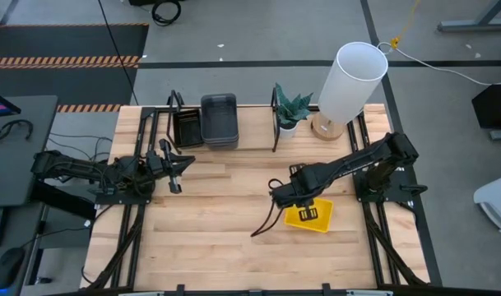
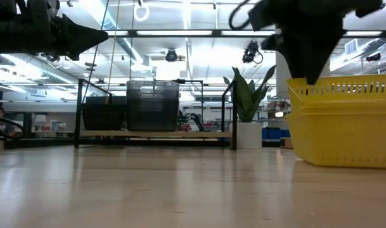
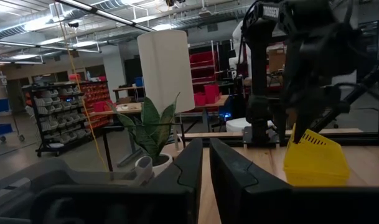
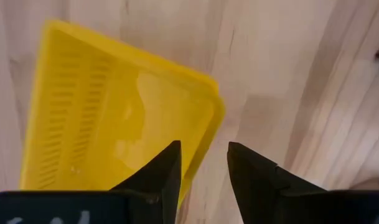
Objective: Stack baskets on shelf by color
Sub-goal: Put the stacked yellow bins on the shelf
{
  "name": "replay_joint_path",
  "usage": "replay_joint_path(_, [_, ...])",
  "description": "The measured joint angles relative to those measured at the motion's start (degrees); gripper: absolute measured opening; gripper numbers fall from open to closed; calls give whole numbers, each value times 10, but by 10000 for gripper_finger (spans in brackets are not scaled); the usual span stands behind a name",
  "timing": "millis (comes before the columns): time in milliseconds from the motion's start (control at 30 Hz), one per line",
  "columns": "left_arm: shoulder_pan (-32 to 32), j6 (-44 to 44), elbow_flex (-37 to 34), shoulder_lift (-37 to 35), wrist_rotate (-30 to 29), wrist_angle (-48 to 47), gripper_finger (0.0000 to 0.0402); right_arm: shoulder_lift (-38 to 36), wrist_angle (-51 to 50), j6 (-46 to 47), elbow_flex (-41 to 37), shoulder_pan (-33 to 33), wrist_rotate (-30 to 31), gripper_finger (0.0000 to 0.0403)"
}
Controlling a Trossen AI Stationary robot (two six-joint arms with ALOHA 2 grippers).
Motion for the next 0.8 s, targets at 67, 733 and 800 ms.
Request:
replay_joint_path(67, [0,0,0,0,0,0,37,0,8,19,-17,-1,-2,127])
replay_joint_path(733, [0,0,0,0,0,0,37,0,31,45,-67,-16,-73,5])
replay_joint_path(800, [0,0,0,0,0,0,34,0,45,26,-67,-16,-80,8])
